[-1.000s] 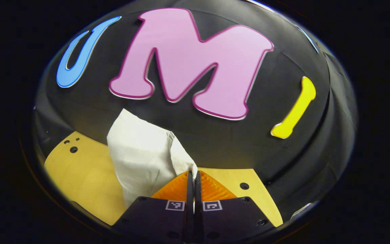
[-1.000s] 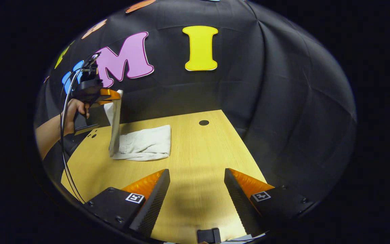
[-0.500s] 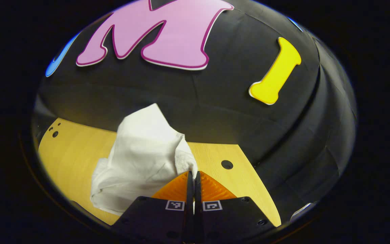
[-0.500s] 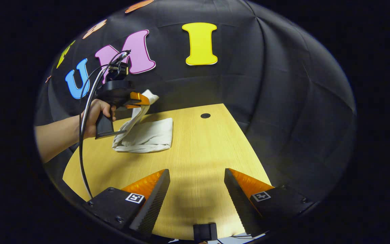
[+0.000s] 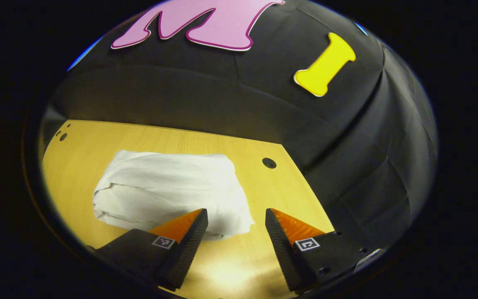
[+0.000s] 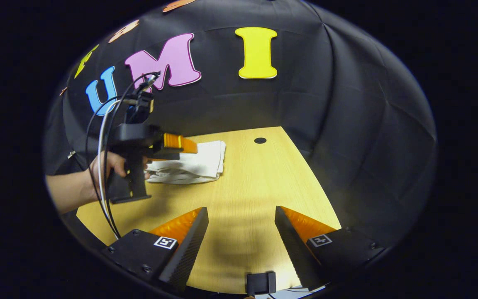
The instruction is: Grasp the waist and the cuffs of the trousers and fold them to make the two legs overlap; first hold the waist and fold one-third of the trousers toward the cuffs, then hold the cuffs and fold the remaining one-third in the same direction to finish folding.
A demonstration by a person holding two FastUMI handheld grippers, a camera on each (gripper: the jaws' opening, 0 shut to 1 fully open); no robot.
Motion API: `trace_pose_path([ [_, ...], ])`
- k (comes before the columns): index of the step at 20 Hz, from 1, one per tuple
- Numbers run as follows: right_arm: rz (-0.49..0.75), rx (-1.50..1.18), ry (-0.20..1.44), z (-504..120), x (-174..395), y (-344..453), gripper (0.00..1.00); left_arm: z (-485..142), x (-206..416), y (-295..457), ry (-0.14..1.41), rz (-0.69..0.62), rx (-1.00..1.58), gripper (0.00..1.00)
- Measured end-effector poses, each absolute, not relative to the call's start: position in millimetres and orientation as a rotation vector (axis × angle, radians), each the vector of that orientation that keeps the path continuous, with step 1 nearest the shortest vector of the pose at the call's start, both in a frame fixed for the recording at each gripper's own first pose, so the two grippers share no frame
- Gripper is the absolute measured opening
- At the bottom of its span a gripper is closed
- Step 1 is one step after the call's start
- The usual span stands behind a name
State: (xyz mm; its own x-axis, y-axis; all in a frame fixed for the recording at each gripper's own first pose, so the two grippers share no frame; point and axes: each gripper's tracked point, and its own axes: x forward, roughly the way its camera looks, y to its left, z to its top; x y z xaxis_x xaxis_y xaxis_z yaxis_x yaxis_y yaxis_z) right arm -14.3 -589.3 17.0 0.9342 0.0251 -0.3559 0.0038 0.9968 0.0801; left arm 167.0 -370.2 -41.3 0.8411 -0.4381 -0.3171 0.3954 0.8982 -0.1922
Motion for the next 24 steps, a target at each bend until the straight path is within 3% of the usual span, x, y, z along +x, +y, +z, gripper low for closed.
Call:
trace_pose_path([
  [1, 0.011, 0.073, 0.364, 18, -15, -585, 0.99, -34, 159, -349, 0.288, -0.414, -0.061, 0.94],
  [2, 0.010, 0.070, 0.360, 19, -16, -582, 0.99, -23, 150, -326, 0.210, -0.375, 0.011, 0.89],
  [3, 0.010, 0.072, 0.350, 22, -18, -579, 0.99, -11, 135, -303, 0.149, -0.340, 0.078, 0.96],
  [8, 0.000, 0.107, 0.323, 34, -33, -535, 0.99, 42, 24, -225, -0.100, -0.272, 0.204, 0.95],
  [16, 0.055, 0.071, 0.210, 57, -84, -454, 0.99, 14, -88, -136, -0.063, -0.209, 0.033, 0.94],
  [24, 0.070, 0.110, 0.283, 16, -135, -413, 0.99, -16, -128, -71, -0.032, -0.166, -0.010, 0.95],
])
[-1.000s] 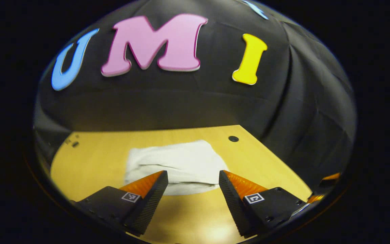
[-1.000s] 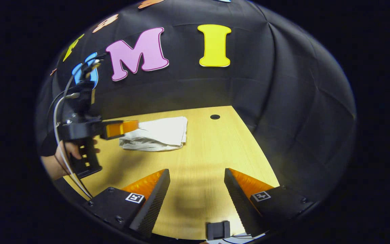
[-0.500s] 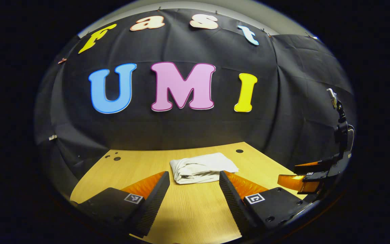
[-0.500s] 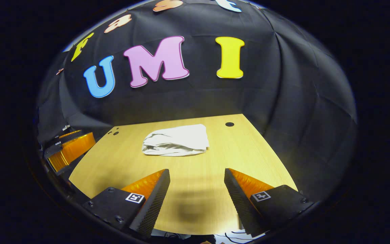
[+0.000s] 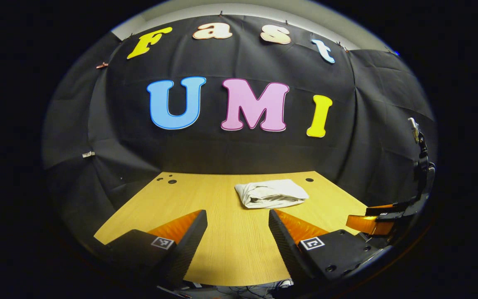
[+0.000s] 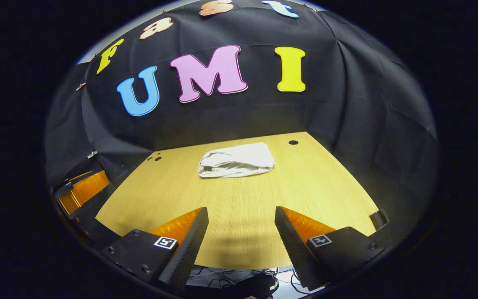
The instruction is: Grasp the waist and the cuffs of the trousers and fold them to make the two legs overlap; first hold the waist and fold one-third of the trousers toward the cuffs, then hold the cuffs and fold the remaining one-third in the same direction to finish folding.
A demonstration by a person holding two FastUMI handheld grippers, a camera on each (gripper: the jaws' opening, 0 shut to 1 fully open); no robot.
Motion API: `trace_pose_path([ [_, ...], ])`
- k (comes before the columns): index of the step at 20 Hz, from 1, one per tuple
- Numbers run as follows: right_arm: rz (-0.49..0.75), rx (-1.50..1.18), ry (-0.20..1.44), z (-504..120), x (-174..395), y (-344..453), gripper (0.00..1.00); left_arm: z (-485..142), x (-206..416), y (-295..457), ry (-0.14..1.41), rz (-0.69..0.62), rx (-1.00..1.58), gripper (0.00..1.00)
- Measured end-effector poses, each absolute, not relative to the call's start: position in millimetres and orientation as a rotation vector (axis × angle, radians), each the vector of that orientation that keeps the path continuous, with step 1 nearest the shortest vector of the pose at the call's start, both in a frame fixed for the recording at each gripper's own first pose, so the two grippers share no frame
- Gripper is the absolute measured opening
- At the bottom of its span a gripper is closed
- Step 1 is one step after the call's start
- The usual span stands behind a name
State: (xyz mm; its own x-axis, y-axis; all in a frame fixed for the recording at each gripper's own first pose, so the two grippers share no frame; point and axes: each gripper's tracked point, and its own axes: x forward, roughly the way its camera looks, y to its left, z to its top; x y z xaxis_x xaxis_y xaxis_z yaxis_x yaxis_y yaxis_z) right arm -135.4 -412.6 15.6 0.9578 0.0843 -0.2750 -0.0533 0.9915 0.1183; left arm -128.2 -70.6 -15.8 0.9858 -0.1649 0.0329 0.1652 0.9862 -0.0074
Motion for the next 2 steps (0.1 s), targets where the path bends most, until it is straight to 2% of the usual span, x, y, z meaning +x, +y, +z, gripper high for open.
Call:
trace_pose_path([
  [2, 0.070, 0.098, 0.293, 11.6, -142.5, -408.3, 0.99, -26.2, -129.1, -69.9, -0.003, -0.196, -0.010, 0.95],
])
